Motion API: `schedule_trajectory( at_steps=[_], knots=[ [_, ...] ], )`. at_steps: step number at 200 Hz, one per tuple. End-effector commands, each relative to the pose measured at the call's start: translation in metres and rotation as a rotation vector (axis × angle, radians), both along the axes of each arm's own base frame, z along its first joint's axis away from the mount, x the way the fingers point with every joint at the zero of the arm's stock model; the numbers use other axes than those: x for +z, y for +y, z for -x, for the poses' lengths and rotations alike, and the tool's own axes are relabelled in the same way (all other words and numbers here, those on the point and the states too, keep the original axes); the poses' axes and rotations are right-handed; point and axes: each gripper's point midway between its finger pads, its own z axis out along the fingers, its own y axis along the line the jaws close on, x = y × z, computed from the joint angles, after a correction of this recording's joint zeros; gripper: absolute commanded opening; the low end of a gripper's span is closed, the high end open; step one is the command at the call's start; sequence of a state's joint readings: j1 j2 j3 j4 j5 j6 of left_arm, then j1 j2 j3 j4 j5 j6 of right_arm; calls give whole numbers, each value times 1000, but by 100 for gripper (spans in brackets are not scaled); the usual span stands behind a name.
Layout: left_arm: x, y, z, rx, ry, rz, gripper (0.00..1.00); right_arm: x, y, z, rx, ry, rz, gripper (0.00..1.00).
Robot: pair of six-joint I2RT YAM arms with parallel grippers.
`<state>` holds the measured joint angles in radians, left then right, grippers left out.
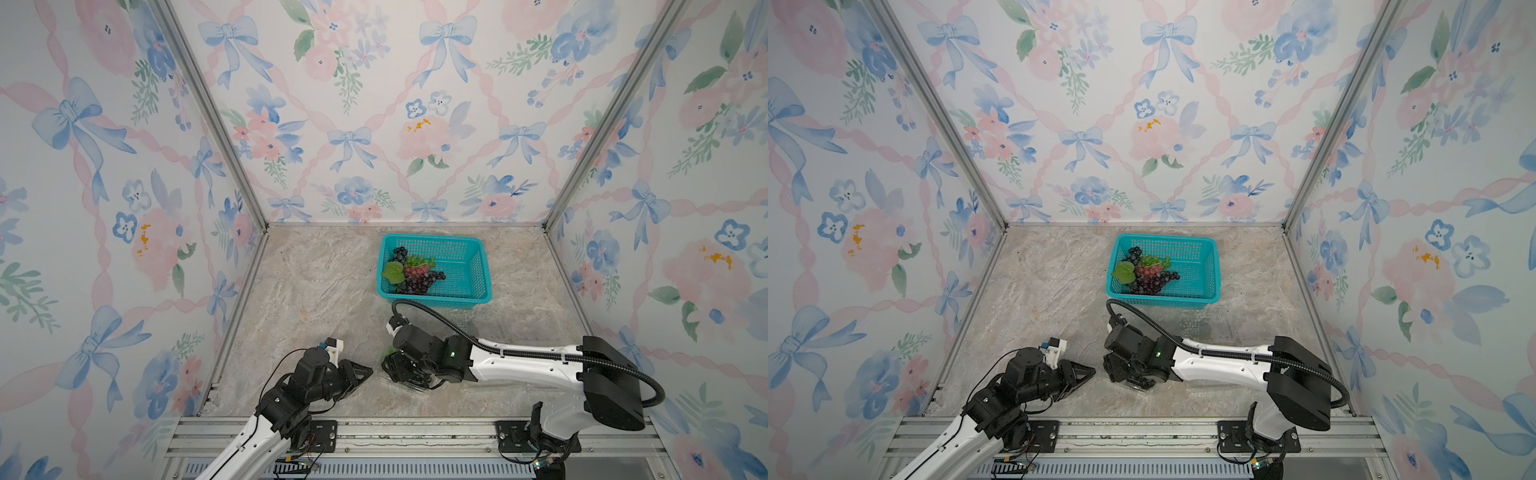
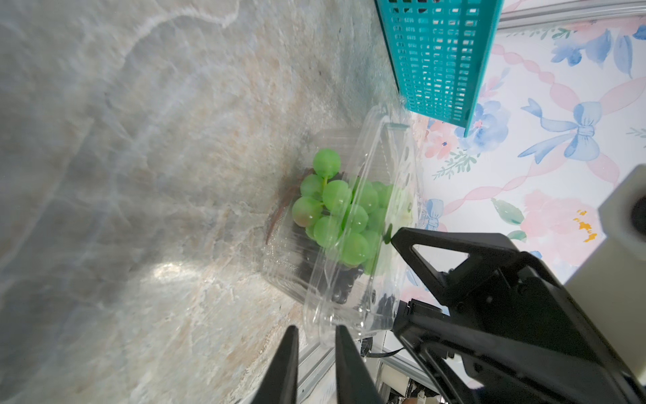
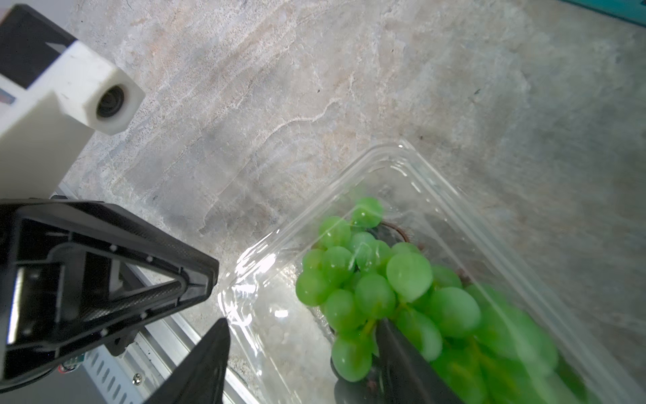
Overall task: Pack grapes into containers
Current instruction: Close the packing box at the center of the board.
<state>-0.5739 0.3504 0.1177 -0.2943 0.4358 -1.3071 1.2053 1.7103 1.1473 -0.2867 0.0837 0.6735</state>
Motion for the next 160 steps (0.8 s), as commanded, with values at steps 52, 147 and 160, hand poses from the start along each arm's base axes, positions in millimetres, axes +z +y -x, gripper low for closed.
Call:
schedule_trajectory(
  at_steps=[52,147,160],
  knots=[
    [17,-10,-9,6,-10,80,24,-40,-21,10,-8,79,113,66],
    [3,-10,-5,-7,17,61,21,-38,-23,10,-12,79,109,66],
    [2,-10,-6,-11,16,52,21,-38,-23,10,-13,78,109,66]
  ],
)
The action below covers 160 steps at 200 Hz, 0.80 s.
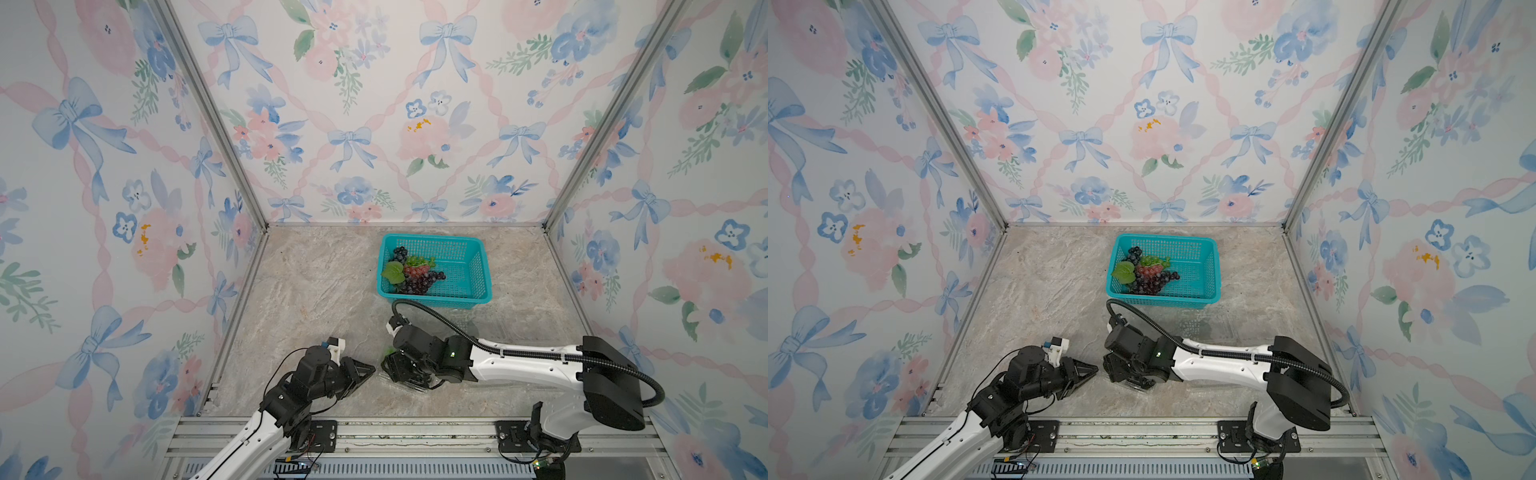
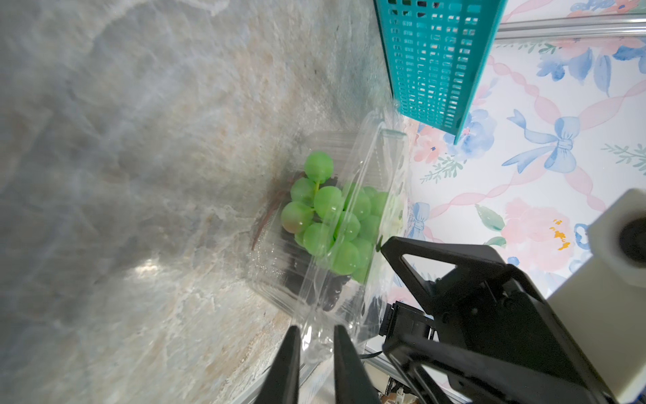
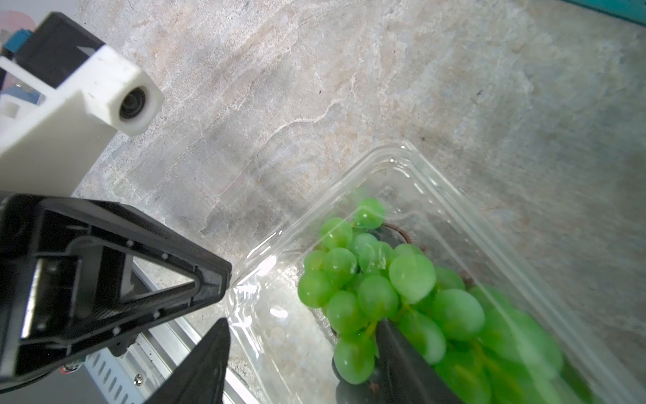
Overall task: Pack grapes into containers
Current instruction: Close the packing box at the center of the board.
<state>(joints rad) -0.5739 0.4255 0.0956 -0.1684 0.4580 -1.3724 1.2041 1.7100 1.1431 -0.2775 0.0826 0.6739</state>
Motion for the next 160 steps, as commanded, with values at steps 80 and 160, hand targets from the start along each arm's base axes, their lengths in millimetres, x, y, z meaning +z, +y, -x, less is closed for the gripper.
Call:
schedule_trajectory(
  at_steps=[80,160],
  knots=[
    [6,-6,-4,-72,-44,-53,23,-39,-23,12,-12,84,110,66],
    [4,-1,-2,-138,-49,-170,25,-40,-23,11,-12,86,108,66]
  ],
)
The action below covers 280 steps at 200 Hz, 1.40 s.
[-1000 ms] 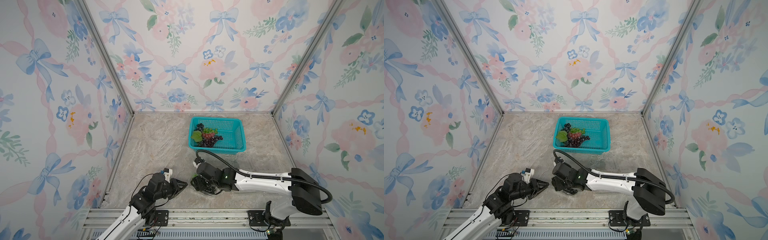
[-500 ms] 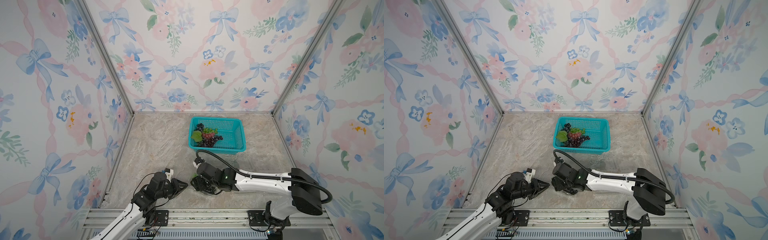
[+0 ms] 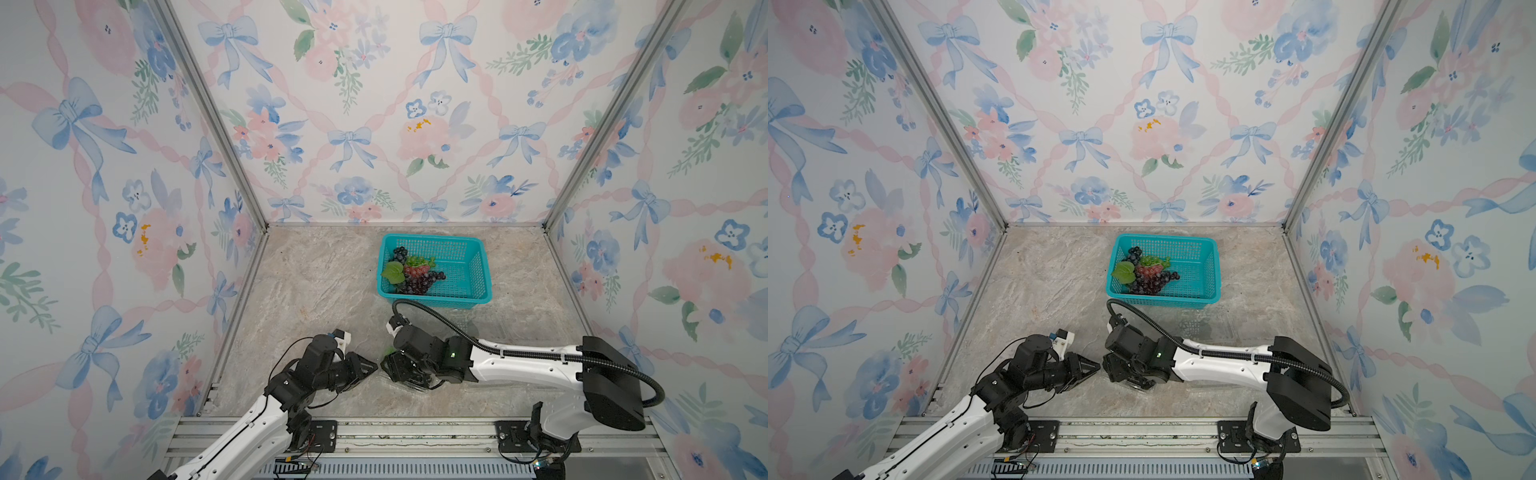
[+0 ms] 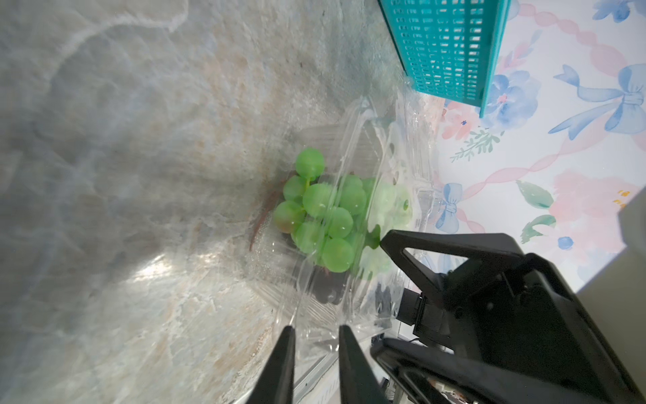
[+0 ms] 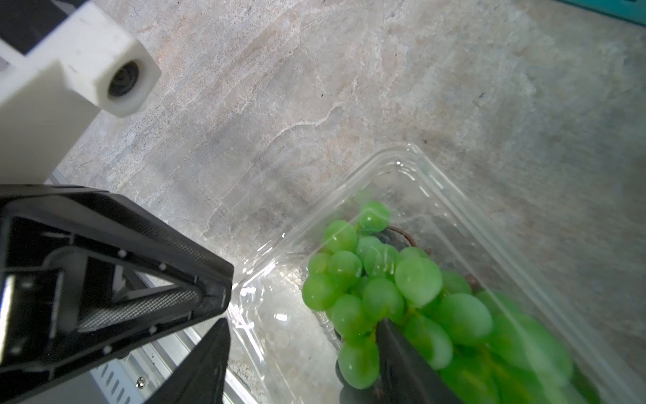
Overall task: Pack grapes into containers
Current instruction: Close the packing box at the center of the board.
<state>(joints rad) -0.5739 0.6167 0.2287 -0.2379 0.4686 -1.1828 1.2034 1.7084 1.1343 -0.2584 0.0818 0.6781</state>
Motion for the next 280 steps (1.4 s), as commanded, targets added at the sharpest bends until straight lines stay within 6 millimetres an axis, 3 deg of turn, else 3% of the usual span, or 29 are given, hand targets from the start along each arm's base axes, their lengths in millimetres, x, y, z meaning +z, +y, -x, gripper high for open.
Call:
schedule_trajectory(
  at_steps=[1,206,280],
  knots=[
    [-2,3,2,-29,-15,-39,25,-40,-24,12,-8,88,121,66],
    [-22,7,11,-58,18,-78,28,-41,-22,12,-7,93,122,66],
    [-17,6,7,20,25,-2,28,-42,-20,11,-8,96,115,66]
  ],
)
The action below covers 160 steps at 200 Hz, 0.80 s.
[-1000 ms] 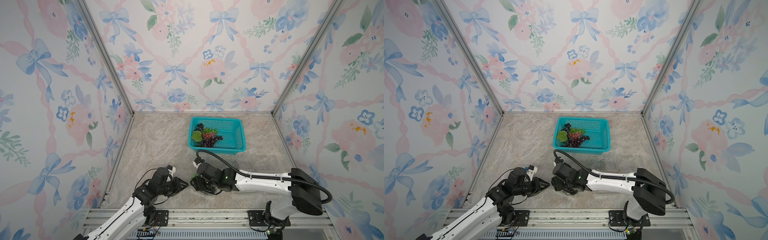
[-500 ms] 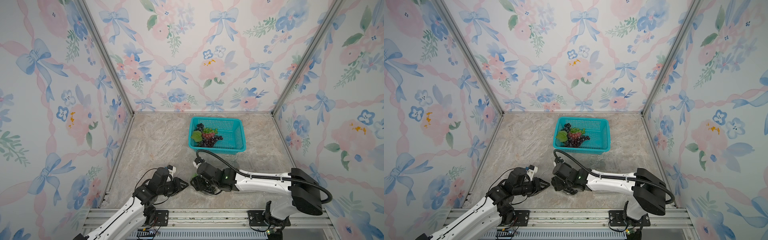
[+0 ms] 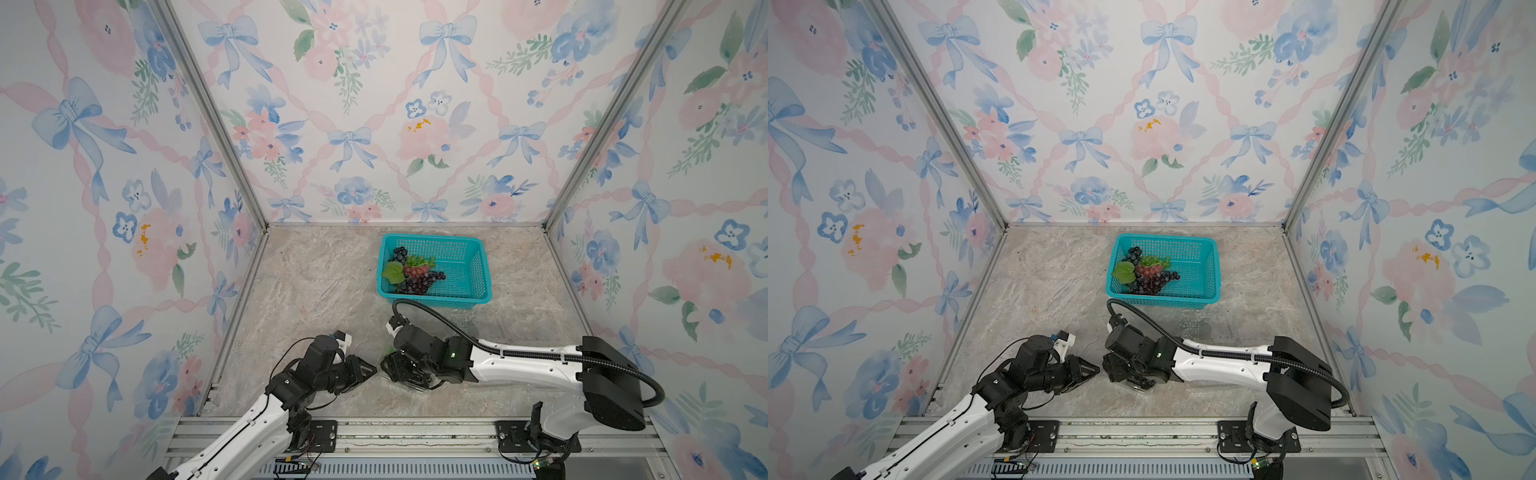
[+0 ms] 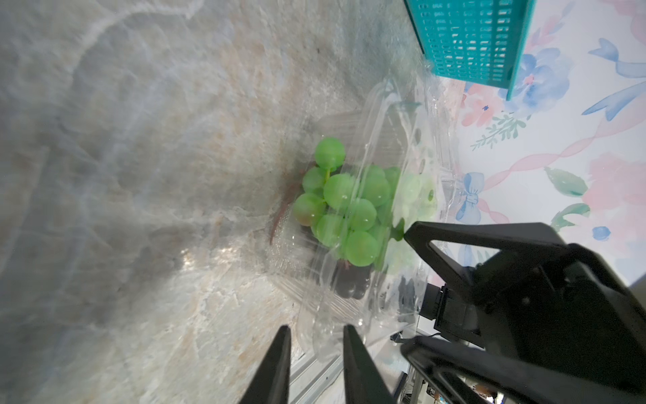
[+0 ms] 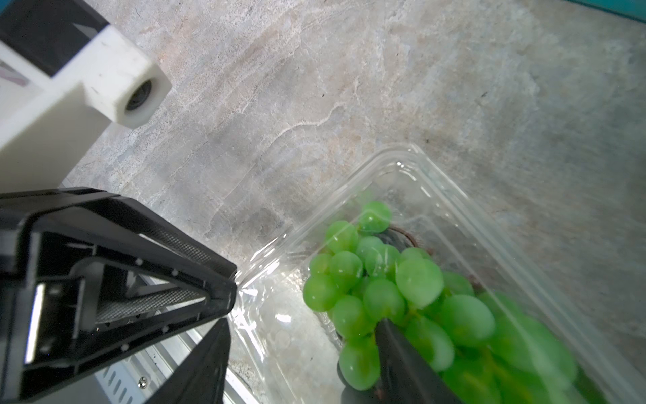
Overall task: Pack grapes into containers
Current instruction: Close the packing box at the center of the board.
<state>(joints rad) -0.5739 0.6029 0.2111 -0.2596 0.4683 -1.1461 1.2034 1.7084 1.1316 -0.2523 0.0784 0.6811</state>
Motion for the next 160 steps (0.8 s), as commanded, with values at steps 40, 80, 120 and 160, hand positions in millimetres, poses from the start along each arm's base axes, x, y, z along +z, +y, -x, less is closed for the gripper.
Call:
schedule_trajectory(
  at_steps=[40,80,120,160],
  knots=[
    [-11,1,4,68,34,60,26,-43,-21,11,-7,95,118,65],
    [-11,-4,3,66,35,74,26,-44,-23,12,-8,97,120,65],
    [-8,-11,0,60,16,79,23,-44,-24,12,-14,98,117,65],
    [-12,-10,-4,81,18,62,19,-44,-26,12,-17,98,114,65]
  ],
)
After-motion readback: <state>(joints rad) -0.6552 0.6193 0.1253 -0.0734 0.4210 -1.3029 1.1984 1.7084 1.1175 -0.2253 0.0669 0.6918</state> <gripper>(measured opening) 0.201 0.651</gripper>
